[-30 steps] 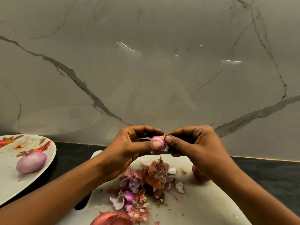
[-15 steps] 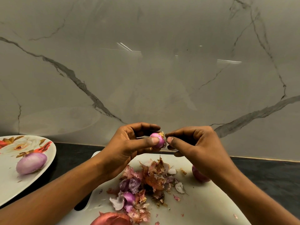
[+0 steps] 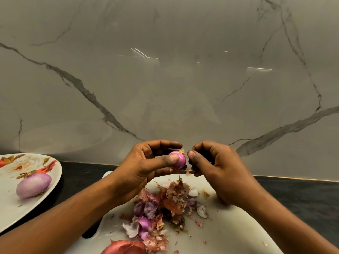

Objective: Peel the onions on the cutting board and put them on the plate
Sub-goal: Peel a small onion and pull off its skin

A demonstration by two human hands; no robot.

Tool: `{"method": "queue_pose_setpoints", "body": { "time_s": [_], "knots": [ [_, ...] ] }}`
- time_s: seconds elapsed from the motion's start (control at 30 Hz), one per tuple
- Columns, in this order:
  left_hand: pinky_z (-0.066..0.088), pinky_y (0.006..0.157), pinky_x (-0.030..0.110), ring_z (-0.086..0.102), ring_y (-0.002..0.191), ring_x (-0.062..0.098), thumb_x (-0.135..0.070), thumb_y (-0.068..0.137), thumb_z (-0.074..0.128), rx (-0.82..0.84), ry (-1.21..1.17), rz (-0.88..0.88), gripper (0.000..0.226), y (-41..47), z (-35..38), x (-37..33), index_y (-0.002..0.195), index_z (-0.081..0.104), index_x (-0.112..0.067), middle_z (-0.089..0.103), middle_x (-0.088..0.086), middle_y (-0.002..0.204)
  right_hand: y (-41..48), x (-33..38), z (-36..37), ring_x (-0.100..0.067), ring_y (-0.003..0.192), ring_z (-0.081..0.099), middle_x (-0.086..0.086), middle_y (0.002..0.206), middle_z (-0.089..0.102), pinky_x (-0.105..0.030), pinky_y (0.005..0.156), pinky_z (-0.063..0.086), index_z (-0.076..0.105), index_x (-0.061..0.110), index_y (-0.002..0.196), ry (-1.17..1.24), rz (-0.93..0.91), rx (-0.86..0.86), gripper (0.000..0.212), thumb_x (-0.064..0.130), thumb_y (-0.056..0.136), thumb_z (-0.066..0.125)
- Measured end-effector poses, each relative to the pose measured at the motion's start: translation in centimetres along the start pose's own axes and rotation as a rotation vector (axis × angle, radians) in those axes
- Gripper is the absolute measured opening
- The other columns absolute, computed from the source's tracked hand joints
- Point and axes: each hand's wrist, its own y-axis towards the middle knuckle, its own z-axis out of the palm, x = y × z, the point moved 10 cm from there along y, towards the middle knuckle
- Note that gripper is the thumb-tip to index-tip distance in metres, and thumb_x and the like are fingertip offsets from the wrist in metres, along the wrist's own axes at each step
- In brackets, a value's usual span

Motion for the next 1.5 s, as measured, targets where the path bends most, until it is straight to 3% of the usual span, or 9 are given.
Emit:
{"method": "queue_pose_setpoints", "body": {
  "time_s": [0.1, 0.23, 0.3, 0.43, 0.6, 0.93, 1.13, 1.5],
  "knots": [
    [0.064, 0.090, 0.037, 0.074, 0.107, 0.046, -0.008, 0.091, 0.067, 0.011, -0.132, -0.031, 0.041, 0.1, 0.1, 0.1, 0.132, 0.069, -0.008, 0.074, 0.023, 0.123, 0.2, -0.3, -1.1, -0.004, 0.085, 0.069, 0.007, 0.090, 0.070, -0.027, 0.074, 0.062, 0.066, 0.030, 0.096, 0.008, 0.025, -0.078, 0.010, 0.029, 0.103, 0.059],
    [0.066, 0.083, 0.033, 0.076, 0.103, 0.044, -0.016, 0.090, 0.066, -0.059, -0.153, -0.033, 0.034, 0.2, -0.4, 0.1, 0.122, 0.076, -0.008, 0.074, 0.025, 0.120, 0.0, 0.3, -1.3, -0.007, 0.085, 0.072, 0.012, 0.086, 0.074, -0.035, 0.078, 0.064, 0.072, 0.033, 0.093, -0.028, -0.023, -0.119, 0.006, 0.030, 0.097, 0.070],
    [0.066, 0.081, 0.033, 0.077, 0.100, 0.038, -0.018, 0.089, 0.068, -0.091, -0.084, -0.021, 0.032, 0.2, -0.7, 0.1, 0.118, 0.077, -0.008, 0.077, 0.021, 0.115, -0.2, 0.4, -0.9, -0.003, 0.085, 0.073, 0.015, 0.086, 0.075, -0.030, 0.078, 0.064, 0.076, 0.032, 0.095, -0.037, -0.035, -0.092, 0.003, 0.030, 0.094, 0.075],
    [0.063, 0.081, 0.038, 0.076, 0.095, 0.028, -0.023, 0.080, 0.075, -0.134, 0.022, 0.019, 0.029, 0.2, -1.2, -0.3, 0.106, 0.082, -0.013, 0.079, 0.014, 0.109, -0.2, -0.3, 0.1, -0.005, 0.088, 0.077, 0.011, 0.096, 0.080, -0.029, 0.078, 0.064, 0.076, 0.026, 0.116, 0.130, 0.042, 0.007, 0.028, 0.034, 0.088, 0.080],
    [0.065, 0.078, 0.031, 0.078, 0.097, 0.029, -0.016, 0.072, 0.080, -0.112, 0.023, 0.047, 0.033, 0.1, -1.0, -0.8, 0.104, 0.078, -0.007, 0.080, 0.017, 0.106, -0.2, -0.4, 1.2, -0.012, 0.089, 0.079, 0.003, 0.094, 0.082, -0.026, 0.076, 0.063, 0.073, 0.020, 0.123, 0.259, 0.101, 0.098, 0.034, 0.017, 0.090, 0.079],
    [0.064, 0.070, 0.029, 0.079, 0.090, 0.032, -0.007, 0.072, 0.079, -0.074, 0.002, 0.067, 0.020, -0.4, -0.2, -1.4, 0.090, 0.084, -0.012, 0.080, 0.020, 0.100, -0.1, -0.6, -0.1, -0.020, 0.080, 0.080, -0.003, 0.087, 0.082, -0.031, 0.074, 0.065, 0.080, 0.014, 0.106, 0.283, 0.081, 0.015, 0.021, 0.002, 0.090, 0.076],
    [0.065, 0.074, 0.032, 0.079, 0.094, 0.035, -0.007, 0.072, 0.080, -0.090, 0.012, 0.063, 0.020, -0.4, -0.5, -1.5, 0.092, 0.083, -0.010, 0.079, 0.021, 0.102, -0.3, -0.2, 0.5, -0.020, 0.088, 0.080, -0.002, 0.093, 0.082, -0.036, 0.081, 0.065, 0.078, 0.015, 0.111, 0.296, 0.076, 0.072, 0.027, 0.007, 0.085, 0.082],
    [0.064, 0.072, 0.030, 0.079, 0.088, 0.031, -0.002, 0.074, 0.076, -0.060, -0.024, 0.057, 0.019, -0.5, -0.2, -1.6, 0.091, 0.083, -0.008, 0.079, 0.021, 0.099, -0.3, 0.1, 0.0, -0.024, 0.085, 0.080, -0.007, 0.091, 0.082, -0.031, 0.073, 0.065, 0.079, 0.009, 0.108, 0.360, 0.075, 0.087, 0.028, 0.001, 0.082, 0.082]
  ]
}}
